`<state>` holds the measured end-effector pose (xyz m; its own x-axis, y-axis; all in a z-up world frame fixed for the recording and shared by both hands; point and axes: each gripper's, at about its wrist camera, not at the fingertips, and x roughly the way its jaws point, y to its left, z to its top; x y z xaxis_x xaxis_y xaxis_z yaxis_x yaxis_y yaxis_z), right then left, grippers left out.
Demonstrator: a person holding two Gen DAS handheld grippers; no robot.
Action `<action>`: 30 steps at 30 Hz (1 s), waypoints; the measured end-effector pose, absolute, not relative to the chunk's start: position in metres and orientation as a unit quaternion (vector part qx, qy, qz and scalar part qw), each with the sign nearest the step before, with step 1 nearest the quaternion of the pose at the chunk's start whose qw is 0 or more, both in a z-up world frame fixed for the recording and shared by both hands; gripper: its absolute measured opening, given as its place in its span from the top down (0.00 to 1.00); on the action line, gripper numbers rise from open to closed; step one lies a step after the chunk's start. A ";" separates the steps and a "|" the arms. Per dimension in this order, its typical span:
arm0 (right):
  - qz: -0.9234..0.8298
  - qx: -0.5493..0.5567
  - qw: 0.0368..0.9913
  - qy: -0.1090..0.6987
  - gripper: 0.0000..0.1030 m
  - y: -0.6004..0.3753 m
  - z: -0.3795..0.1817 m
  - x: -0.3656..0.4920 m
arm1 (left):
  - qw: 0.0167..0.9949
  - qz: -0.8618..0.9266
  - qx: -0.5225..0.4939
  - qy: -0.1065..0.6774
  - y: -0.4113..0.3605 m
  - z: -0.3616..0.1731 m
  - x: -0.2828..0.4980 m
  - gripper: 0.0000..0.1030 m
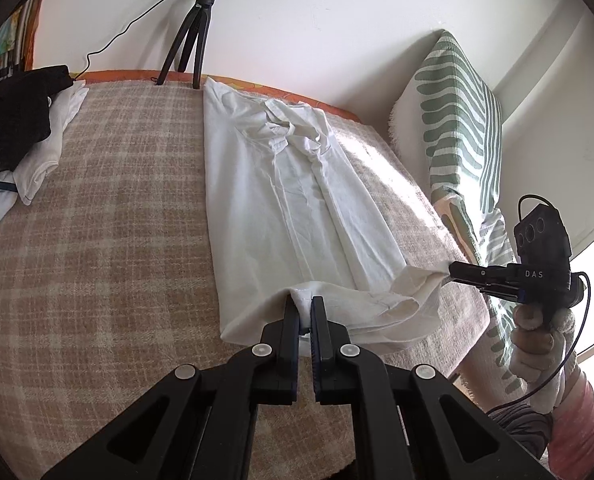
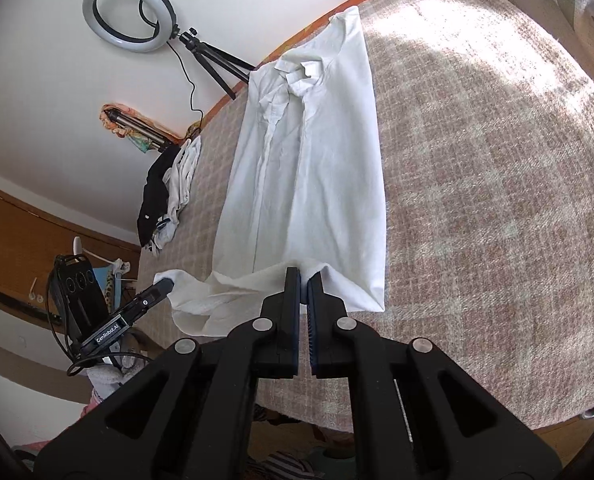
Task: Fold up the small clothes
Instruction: 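Lift the hem with both tools and fold it up toward the collar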
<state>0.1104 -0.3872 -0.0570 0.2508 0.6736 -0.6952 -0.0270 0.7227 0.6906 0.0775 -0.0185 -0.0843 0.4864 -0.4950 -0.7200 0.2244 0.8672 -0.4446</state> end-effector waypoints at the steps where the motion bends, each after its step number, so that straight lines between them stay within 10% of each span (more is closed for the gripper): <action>1: 0.235 0.289 0.738 0.563 0.96 -0.388 -0.058 0.117 | 0.849 -0.210 -0.149 0.462 -0.016 -0.085 0.086 0.99; 22: 0.177 0.287 0.736 0.586 0.96 -0.373 -0.109 0.209 | 0.837 -0.183 -0.132 0.499 -0.004 -0.132 0.193 0.98; 25: 0.158 0.262 0.748 0.589 0.95 -0.370 -0.109 0.212 | 0.844 -0.178 -0.129 0.490 -0.003 -0.131 0.197 0.87; 26: 0.154 0.252 0.752 0.589 0.89 -0.370 -0.108 0.213 | 0.849 -0.174 -0.126 0.483 -0.001 -0.129 0.196 0.70; 30: 0.147 0.210 0.780 0.571 0.62 -0.372 -0.091 0.206 | 0.870 -0.172 -0.087 0.454 0.003 -0.110 0.182 0.67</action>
